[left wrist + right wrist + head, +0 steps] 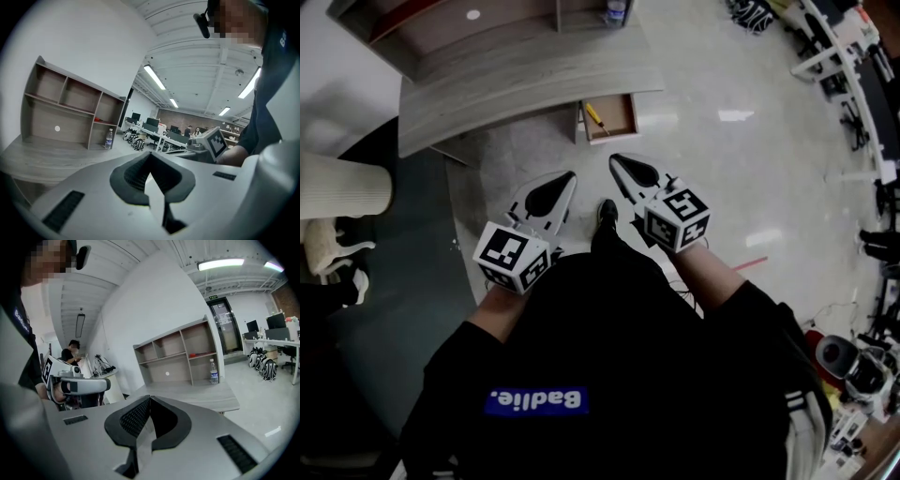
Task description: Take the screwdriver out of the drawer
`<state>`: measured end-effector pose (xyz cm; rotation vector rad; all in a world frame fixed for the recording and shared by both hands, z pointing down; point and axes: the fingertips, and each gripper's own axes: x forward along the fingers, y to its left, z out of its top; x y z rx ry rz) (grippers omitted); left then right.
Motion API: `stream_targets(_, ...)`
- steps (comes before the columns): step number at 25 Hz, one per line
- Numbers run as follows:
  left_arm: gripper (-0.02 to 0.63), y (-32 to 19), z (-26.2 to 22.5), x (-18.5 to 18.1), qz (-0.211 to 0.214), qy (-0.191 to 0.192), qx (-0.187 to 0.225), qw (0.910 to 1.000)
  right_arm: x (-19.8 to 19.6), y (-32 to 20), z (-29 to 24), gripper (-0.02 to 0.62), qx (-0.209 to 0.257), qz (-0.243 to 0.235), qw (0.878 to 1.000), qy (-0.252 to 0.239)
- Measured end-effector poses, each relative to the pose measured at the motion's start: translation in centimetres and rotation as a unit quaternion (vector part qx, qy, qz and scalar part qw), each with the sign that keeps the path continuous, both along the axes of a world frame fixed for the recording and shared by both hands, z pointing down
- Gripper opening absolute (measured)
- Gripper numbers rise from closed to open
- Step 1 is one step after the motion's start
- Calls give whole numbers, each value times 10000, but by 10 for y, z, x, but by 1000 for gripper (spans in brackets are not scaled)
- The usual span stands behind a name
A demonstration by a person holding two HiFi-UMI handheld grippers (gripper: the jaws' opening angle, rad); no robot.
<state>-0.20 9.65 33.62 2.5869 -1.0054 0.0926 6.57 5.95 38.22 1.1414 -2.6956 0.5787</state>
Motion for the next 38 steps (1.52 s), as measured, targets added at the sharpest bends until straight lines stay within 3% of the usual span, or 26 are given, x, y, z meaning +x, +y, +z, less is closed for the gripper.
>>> stream_targets(9,2,-89,8,53,-407,-70,-146,9990,42,-83,17,31,-70,-493,9987,54)
stream_targets(16,2,-129,23,66,-593,-129,-313,9977,53,-126,36,31,-185,-643,9976,165)
stream_targets(22,2,-175,40,56,-636,-76,-456,9969,44,-173,63,32,-134,-622,9960,634)
stream_targets(38,2,-210,79,12,-555,91,-698,9960,-2,-213,158,34,-491,-606,9849,1544)
